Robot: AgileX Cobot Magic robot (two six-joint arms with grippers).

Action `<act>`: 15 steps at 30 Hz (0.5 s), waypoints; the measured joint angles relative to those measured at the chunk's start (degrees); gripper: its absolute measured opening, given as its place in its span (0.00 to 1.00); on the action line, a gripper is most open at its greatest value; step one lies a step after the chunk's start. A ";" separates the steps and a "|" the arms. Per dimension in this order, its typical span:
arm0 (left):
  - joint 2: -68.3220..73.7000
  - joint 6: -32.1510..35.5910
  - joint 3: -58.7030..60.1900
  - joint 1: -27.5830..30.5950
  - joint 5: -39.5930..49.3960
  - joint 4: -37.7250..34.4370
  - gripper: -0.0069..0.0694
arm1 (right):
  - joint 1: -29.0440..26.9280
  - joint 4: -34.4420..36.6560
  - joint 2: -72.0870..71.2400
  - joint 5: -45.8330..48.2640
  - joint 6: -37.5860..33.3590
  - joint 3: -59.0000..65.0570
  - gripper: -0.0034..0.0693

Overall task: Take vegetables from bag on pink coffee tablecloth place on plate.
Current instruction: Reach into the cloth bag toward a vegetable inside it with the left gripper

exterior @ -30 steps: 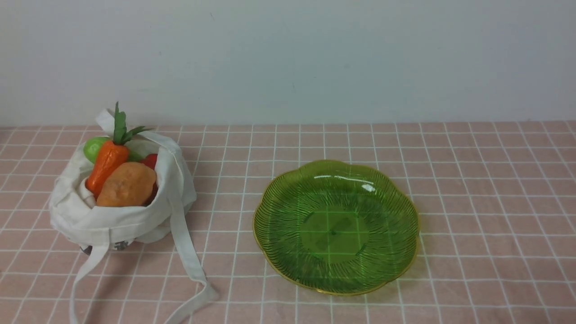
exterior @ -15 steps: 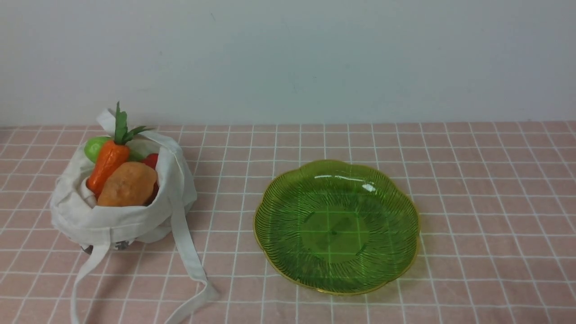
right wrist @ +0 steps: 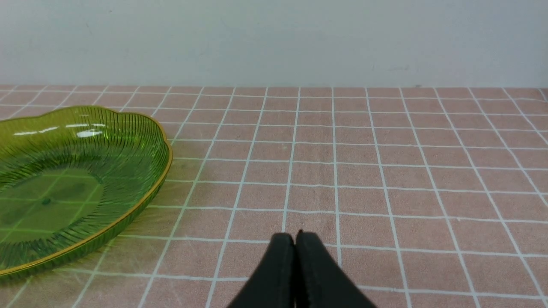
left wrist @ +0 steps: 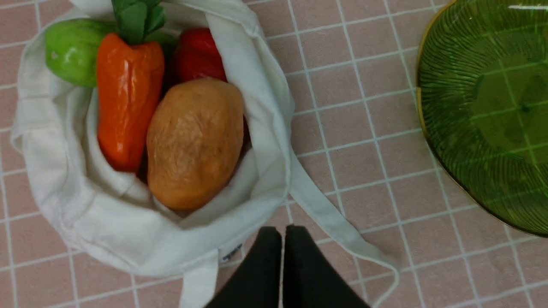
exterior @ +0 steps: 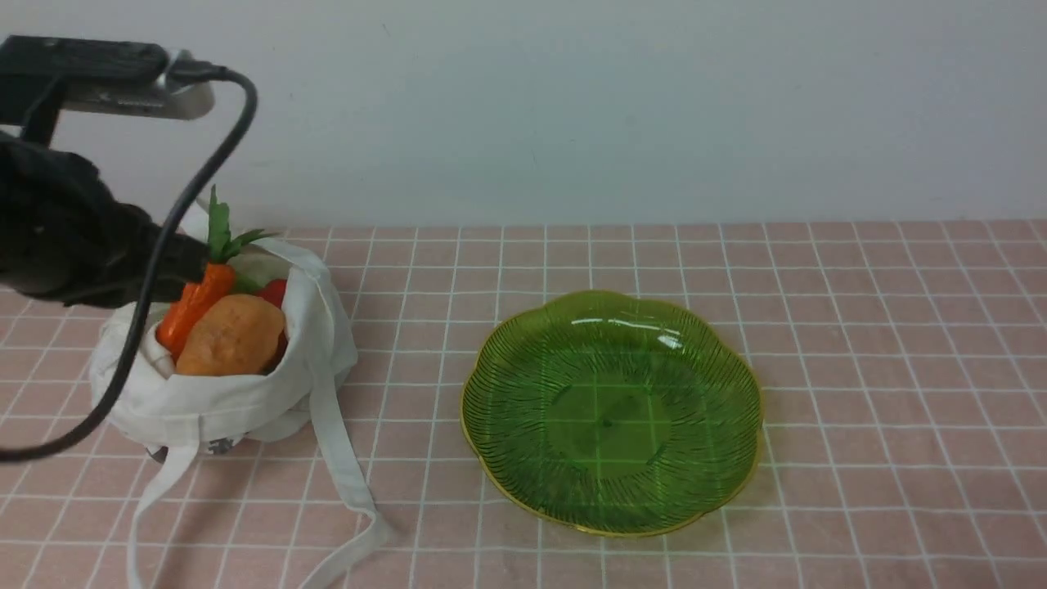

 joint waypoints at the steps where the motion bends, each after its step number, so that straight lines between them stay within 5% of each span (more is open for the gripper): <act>1: 1.93 0.05 -1.09 0.00 -0.05 0.30 0.08 | 0.00 0.00 0.00 0.00 0.00 0.00 0.03; 9: 11.26 1.12 -4.67 0.00 -6.86 9.99 0.15 | 0.00 0.05 0.00 0.00 0.00 0.00 0.03; 15: 18.47 -2.25 -4.79 0.00 -15.53 15.52 0.47 | 0.00 0.05 0.00 0.00 -0.16 0.00 0.03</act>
